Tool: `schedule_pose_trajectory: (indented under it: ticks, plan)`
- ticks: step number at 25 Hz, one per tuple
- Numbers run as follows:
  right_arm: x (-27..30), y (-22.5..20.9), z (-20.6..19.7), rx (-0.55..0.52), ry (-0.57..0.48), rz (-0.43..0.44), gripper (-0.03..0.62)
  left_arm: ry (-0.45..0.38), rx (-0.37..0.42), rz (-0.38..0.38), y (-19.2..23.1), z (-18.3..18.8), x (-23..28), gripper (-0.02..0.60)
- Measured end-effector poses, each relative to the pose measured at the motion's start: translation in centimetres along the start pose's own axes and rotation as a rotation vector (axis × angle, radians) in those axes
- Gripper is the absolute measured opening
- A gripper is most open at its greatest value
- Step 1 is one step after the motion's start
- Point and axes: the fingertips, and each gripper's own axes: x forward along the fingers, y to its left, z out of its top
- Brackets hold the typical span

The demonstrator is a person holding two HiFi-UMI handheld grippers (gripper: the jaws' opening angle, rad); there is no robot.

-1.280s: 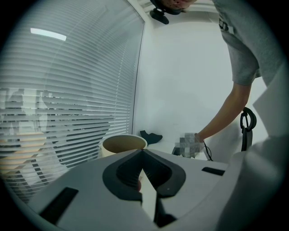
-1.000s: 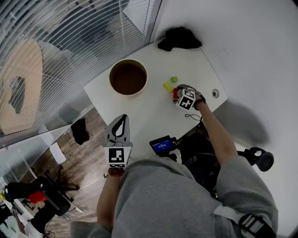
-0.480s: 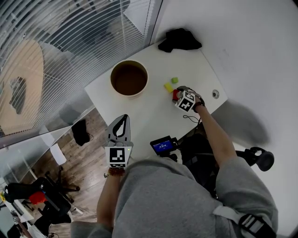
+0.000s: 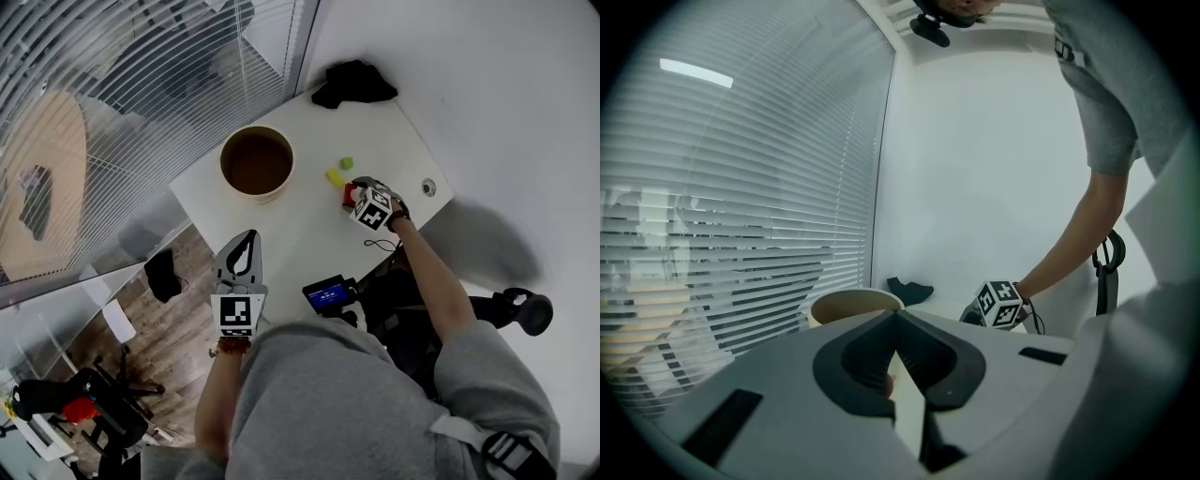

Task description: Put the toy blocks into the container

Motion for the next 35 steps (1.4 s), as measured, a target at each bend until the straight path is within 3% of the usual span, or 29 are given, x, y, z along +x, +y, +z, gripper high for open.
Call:
schedule_pose_trajectory:
  ticks: [23, 35]
  plan:
    - [-6.0, 6.5, 7.0, 0.118, -0.214, -0.087, 0.307, -0.061, 0.031, -0.076, 1.4, 2.5, 0.3, 0.008]
    - [-6.7, 8.3, 10.2, 0.203, -0.277, -0.112, 0.305, -0.06, 0.022, -0.102, 3.1, 1.9, 1.2, 0.008]
